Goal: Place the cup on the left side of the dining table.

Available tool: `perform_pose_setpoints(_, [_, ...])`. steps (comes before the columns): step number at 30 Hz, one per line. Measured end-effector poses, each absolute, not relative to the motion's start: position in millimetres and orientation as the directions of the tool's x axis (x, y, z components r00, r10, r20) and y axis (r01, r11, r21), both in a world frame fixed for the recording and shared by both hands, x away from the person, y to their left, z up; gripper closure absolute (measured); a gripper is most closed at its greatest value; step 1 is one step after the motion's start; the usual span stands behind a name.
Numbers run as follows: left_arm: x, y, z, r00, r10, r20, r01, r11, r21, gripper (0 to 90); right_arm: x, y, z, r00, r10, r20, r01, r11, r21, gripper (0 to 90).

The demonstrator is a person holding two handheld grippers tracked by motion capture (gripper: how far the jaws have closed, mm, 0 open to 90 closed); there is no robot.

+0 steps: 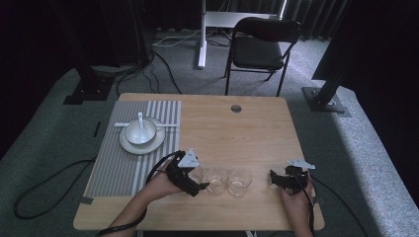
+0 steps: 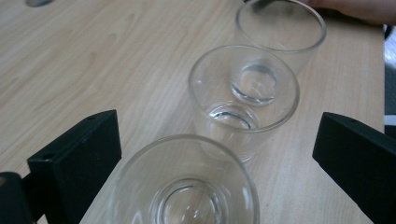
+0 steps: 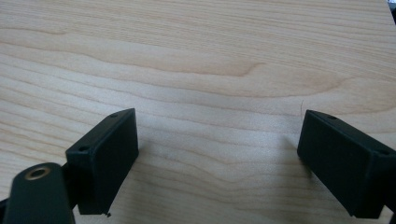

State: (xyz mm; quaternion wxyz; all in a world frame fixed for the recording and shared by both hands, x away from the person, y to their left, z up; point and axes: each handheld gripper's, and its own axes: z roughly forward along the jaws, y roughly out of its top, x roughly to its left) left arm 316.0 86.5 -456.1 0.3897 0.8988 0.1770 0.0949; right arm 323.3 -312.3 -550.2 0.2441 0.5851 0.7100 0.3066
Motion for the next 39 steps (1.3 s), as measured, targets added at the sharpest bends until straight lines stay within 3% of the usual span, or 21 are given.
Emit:
perform_pose_setpoints(32, [325.5, 23.5, -457.4, 0.947, 0.308, 0.088, 0.204, -0.792, 0.575, 4.1, 323.3, -312.3, -550.2, -0.196, 0.981, 0.012, 0.681, 0.127, 0.721, 11.9])
perform_pose_setpoints(39, [328.6, 17.2, -463.3, 0.953, 0.298, 0.053, 0.225, -0.814, 0.535, 4.8, 323.3, -312.3, -550.2, -0.196, 0.98, 0.012, 0.681, 0.128, 0.721, 11.9])
